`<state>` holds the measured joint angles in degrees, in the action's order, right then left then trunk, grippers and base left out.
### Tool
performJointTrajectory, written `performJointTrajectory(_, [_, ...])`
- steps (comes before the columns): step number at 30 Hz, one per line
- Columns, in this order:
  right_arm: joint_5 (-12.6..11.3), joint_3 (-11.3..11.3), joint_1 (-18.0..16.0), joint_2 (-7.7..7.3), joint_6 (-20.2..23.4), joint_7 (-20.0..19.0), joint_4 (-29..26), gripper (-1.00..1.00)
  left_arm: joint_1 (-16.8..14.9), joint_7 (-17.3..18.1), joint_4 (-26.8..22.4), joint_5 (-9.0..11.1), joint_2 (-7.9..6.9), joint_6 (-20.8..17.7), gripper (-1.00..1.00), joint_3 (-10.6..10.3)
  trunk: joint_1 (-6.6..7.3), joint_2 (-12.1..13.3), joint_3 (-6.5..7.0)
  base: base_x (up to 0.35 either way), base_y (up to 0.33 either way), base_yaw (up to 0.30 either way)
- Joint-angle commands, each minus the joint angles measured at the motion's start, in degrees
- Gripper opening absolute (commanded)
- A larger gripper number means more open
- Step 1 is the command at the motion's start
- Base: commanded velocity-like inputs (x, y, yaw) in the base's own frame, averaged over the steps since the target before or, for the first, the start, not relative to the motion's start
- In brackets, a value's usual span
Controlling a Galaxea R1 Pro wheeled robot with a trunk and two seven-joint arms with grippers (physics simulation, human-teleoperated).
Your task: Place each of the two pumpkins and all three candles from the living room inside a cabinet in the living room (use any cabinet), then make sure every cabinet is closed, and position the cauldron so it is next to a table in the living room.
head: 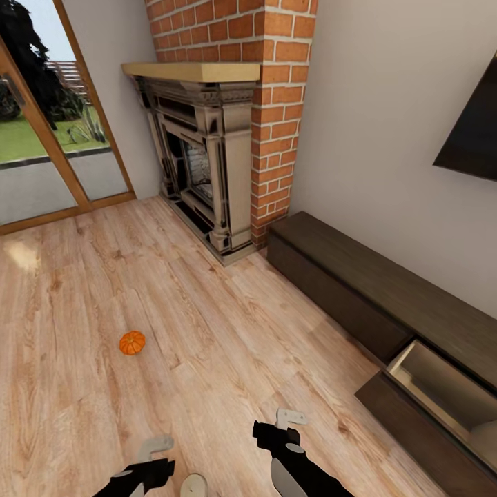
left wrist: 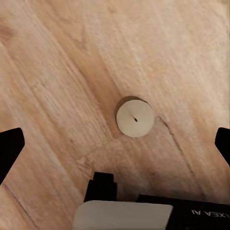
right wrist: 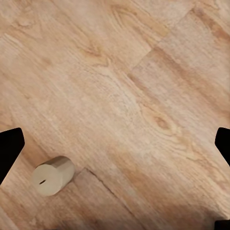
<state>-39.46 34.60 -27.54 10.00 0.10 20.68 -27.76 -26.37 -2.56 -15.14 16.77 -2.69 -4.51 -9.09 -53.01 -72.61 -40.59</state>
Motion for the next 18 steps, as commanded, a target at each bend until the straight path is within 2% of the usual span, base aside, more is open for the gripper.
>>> performJointTrajectory(1, [-0.3, 0.3, -0.1, 0.0, 0.0, 0.4, 0.0, 1.0, 0.0, 0.0, 0.0, 0.5, -0.05, -0.3, 1.0, -0.5, -0.23, -0.4, -0.23, 0.0, 0.0, 0.0])
performJointTrajectory(18, [-0.3, 0.3, -0.1, 0.0, 0.0, 0.4, 0.0, 1.0, 0.0, 0.4, 0.4, 0.4, -0.03, -0.1, 1.0, -0.5, -3.96, -7.3, -3.28, 0.0, 0.0, 0.0])
